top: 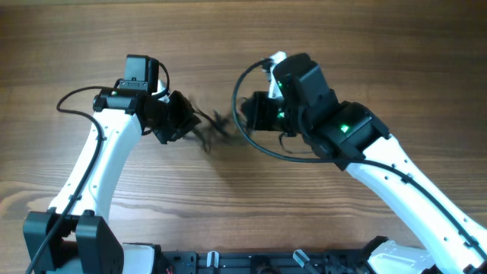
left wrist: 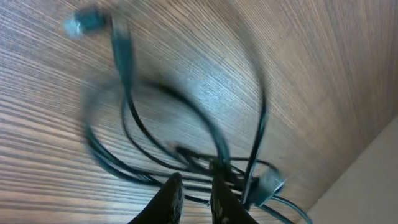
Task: Untangle cables
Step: 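Lift the cable with the right gripper up and away from the left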
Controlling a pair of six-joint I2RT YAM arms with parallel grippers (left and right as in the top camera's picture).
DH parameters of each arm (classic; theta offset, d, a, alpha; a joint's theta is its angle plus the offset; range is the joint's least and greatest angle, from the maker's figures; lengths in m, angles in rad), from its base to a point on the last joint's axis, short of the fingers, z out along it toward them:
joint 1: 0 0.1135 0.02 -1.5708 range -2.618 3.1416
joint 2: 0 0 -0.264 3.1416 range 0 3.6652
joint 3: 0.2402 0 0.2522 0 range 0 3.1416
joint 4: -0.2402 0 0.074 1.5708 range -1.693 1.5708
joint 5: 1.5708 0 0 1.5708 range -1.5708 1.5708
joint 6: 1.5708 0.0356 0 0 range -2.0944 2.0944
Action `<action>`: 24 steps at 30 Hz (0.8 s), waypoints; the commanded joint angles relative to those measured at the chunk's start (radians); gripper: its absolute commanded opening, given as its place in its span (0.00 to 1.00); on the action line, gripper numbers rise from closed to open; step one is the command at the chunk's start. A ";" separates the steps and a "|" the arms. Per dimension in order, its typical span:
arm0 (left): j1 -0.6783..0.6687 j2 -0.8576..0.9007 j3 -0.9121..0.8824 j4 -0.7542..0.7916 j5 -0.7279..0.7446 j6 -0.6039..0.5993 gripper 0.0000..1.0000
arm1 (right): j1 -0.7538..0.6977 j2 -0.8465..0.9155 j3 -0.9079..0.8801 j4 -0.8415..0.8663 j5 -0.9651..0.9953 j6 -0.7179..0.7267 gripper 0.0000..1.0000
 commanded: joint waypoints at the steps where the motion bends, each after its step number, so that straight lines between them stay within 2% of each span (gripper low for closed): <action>1: -0.003 0.004 0.000 0.007 -0.005 0.001 0.18 | -0.007 -0.026 0.021 0.036 0.016 -0.005 0.05; 2: -0.003 0.004 0.000 0.006 -0.005 0.001 0.17 | -0.019 -0.038 0.027 0.107 -0.164 -0.069 0.05; 4: -0.003 0.004 0.000 0.006 -0.006 0.001 0.17 | -0.032 -0.048 0.028 0.208 -0.391 -0.114 0.05; 7: -0.003 0.004 0.000 0.008 -0.006 0.001 0.18 | -0.042 -0.049 0.028 0.323 -0.572 -0.105 0.05; 9: -0.003 0.004 0.000 0.011 -0.006 0.001 0.18 | -0.039 -0.042 0.027 0.267 -0.447 -0.051 0.05; 12: -0.003 0.004 0.000 0.011 -0.005 0.000 0.18 | -0.026 -0.014 0.027 0.060 -0.090 -0.007 0.05; 14: -0.003 0.004 0.000 0.008 -0.006 0.001 0.18 | -0.029 0.005 0.027 -0.017 -0.054 0.021 0.05; 16: -0.003 0.004 0.000 0.009 -0.006 0.001 0.18 | -0.047 0.007 0.028 0.037 -0.255 -0.019 0.05; 18: -0.003 0.004 0.000 0.016 -0.006 0.000 0.18 | -0.081 -0.003 0.028 0.266 -0.697 -0.071 0.05; 20: -0.003 0.004 0.000 0.015 -0.005 0.001 0.18 | -0.102 -0.005 0.028 0.472 -0.922 -0.026 0.05; 22: -0.003 0.004 0.000 0.014 -0.005 0.001 0.18 | -0.114 -0.005 0.028 0.609 -0.987 0.015 0.05; 24: -0.003 0.004 0.000 0.015 -0.005 0.001 0.18 | -0.116 -0.005 0.027 0.536 -0.875 -0.020 0.05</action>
